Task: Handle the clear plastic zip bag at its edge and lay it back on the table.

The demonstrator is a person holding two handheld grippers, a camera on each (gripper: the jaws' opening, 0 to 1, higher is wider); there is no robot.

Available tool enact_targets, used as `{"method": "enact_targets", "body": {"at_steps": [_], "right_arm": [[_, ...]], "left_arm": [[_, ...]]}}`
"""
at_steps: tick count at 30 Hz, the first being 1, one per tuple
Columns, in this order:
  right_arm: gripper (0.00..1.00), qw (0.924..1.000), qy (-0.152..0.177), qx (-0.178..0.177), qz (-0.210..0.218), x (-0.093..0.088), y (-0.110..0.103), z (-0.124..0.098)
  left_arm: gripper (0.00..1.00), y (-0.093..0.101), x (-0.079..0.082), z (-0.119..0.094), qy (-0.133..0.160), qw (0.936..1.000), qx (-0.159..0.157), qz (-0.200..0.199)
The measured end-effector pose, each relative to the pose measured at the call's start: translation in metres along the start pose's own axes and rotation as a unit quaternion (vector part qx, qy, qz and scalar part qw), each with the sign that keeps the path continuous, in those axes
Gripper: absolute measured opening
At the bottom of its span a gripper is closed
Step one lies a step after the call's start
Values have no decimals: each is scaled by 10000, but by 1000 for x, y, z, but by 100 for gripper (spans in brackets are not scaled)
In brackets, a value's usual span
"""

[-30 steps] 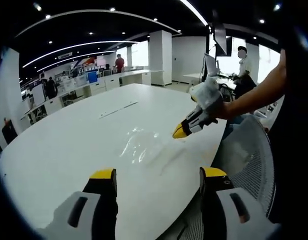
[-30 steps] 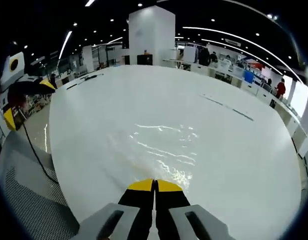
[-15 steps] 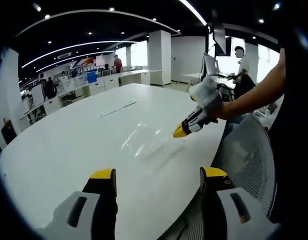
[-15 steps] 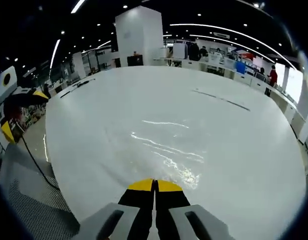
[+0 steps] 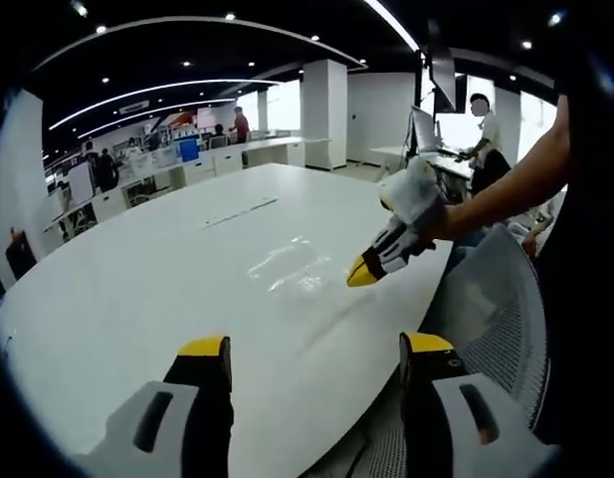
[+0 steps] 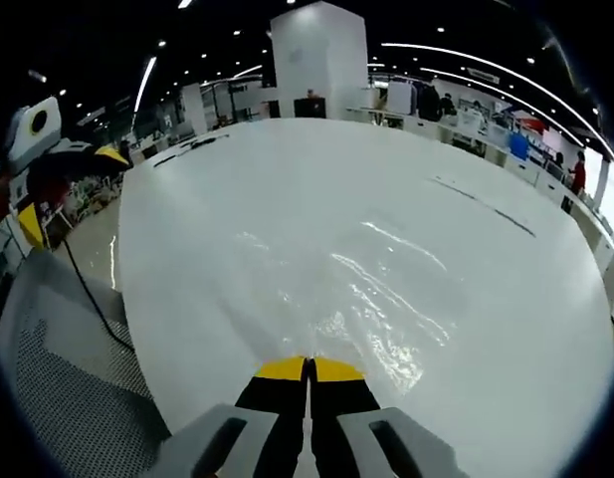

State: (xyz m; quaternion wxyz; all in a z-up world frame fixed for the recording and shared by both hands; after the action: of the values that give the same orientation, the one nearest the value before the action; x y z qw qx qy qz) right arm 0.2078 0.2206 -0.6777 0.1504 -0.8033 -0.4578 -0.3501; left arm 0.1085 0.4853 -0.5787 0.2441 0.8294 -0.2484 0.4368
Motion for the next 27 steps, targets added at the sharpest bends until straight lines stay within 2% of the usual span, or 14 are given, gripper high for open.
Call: {"method": "enact_targets", "body": {"at_steps": [1, 4, 9, 20, 27], "right_arm": [[0, 9997, -32, 104, -226, 1, 0, 2], [0, 9982, -114, 286, -505, 1, -2, 2], [0, 9944, -208, 243, -1004, -6, 5, 0], [0, 9882, -295, 238, -1484, -7, 24, 7], [0, 9784, -308, 262, -2028, -2, 31, 15]], "left_arm": [[67, 0, -1, 0, -4, 10000, 8, -6], [68, -2, -5, -1, -31, 10000, 17, -33], [67, -3, -7, -2, -74, 10000, 39, -17], [68, -4, -6, -3, -60, 10000, 47, -34], [68, -7, -8, -6, 5, 10000, 66, -51]]}}
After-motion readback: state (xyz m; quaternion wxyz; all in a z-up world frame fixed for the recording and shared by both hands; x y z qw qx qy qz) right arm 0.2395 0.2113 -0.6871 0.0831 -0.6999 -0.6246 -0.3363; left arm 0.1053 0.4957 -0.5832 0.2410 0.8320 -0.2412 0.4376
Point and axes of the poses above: the point that each gripper's makers call its tool centre point, and the gripper's own axes: z roughly forward along the fingers, y roughly to its right, x roughly out of its top, the point moved 10 cm from there along -z, roughly backward along the fingers, and after that the axes turned 11 degrees about -z, right-handed, at the moved point
